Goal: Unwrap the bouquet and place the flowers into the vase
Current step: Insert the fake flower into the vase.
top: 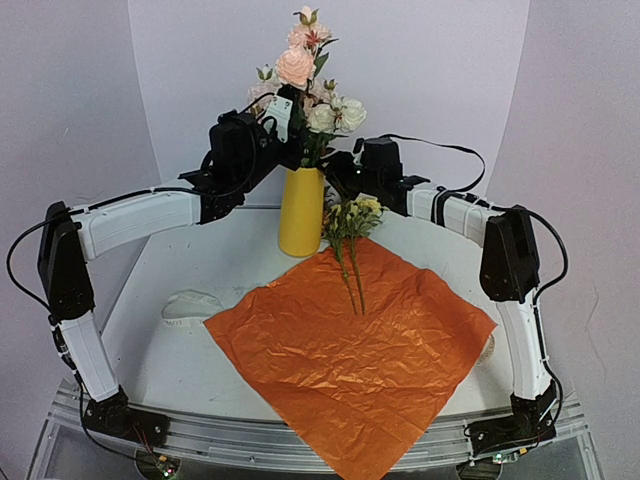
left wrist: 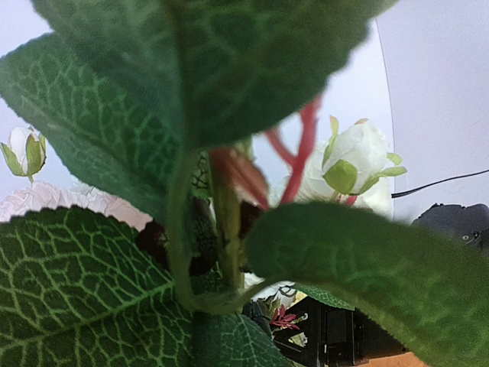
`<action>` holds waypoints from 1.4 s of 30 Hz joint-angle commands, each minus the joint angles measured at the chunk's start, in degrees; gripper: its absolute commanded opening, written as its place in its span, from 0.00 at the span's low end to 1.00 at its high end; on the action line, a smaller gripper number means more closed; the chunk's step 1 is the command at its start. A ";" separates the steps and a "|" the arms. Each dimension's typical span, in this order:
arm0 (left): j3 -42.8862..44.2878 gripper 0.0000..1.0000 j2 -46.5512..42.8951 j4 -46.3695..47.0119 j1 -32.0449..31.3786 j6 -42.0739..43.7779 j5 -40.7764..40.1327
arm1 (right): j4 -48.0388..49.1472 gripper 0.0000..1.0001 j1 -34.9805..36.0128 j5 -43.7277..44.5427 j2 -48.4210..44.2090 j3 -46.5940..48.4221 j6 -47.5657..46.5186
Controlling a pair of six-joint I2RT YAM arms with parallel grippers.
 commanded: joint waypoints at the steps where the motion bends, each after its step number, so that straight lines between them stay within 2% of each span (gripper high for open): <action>1: -1.21 0.00 0.80 -10.39 2.11 -2.81 -0.80 | -7.08 0.51 0.97 -0.42 -1.32 1.69 -2.98; 9: 2.49 0.00 -0.09 -13.14 2.46 -1.35 -0.17 | -8.15 0.50 1.84 1.12 -1.00 3.08 -5.44; 18: 2.40 0.00 -4.50 -13.47 2.46 -0.55 1.09 | -8.54 0.49 2.67 2.44 -0.86 4.48 -7.52; 31: 11.56 0.00 -0.34 -18.57 2.61 0.12 0.92 | -8.64 0.50 2.78 2.90 -1.49 4.16 -8.51; 38: 21.16 0.00 4.55 -26.81 3.67 -2.42 3.31 | -8.32 0.52 2.78 3.66 -3.49 1.92 -9.43; 42: 22.83 0.00 5.90 -28.05 4.11 -3.83 3.11 | -7.77 0.53 2.78 3.54 -4.46 0.41 -9.59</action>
